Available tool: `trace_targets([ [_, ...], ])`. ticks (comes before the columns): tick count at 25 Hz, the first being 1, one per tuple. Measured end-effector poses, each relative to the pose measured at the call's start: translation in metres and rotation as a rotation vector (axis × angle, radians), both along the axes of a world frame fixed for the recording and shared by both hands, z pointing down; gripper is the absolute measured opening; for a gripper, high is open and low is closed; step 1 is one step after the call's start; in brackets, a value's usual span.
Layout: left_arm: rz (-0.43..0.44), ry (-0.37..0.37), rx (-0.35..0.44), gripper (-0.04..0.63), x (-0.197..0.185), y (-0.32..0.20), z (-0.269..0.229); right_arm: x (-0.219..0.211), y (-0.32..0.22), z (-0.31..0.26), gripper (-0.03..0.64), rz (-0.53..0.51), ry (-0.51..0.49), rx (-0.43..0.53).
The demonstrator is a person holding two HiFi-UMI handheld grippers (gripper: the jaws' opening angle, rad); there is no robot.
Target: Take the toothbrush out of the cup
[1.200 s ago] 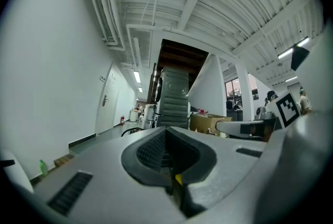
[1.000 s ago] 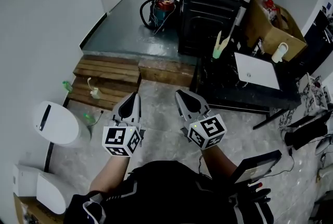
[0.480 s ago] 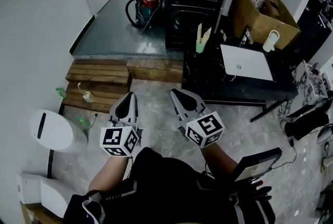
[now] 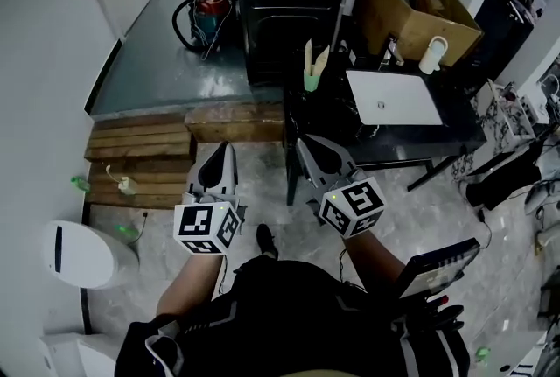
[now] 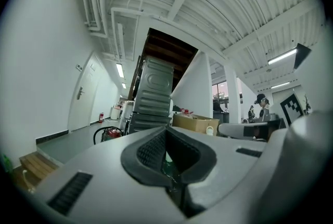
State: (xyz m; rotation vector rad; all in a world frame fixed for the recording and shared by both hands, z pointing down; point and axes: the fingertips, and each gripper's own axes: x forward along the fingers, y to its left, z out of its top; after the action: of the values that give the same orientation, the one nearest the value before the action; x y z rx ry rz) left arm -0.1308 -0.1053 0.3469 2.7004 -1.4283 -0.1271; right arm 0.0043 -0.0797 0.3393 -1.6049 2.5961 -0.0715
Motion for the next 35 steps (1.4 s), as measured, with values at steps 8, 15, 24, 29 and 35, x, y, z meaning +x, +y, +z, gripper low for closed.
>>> trace_targets([
  [8,0.078,0.019,0.0,0.0,0.039,-0.063,0.005,0.028,-0.059,0.008,0.023,0.061,0.039,-0.013],
  [15,0.134,0.019,-0.015,0.0,0.063,-0.11,0.006,0.048,-0.102,0.007,0.025,0.107,0.036,-0.014],
  [24,0.249,0.065,-0.019,0.0,0.09,-0.16,-0.001,0.064,-0.147,0.0,0.025,0.175,0.104,-0.011],
  [29,0.288,0.045,-0.033,0.0,0.104,-0.177,0.01,0.079,-0.164,0.005,0.028,0.212,0.123,-0.02],
  [35,0.285,0.036,-0.025,0.0,0.116,-0.191,0.011,0.1,-0.187,0.011,0.085,0.217,0.093,-0.051],
])
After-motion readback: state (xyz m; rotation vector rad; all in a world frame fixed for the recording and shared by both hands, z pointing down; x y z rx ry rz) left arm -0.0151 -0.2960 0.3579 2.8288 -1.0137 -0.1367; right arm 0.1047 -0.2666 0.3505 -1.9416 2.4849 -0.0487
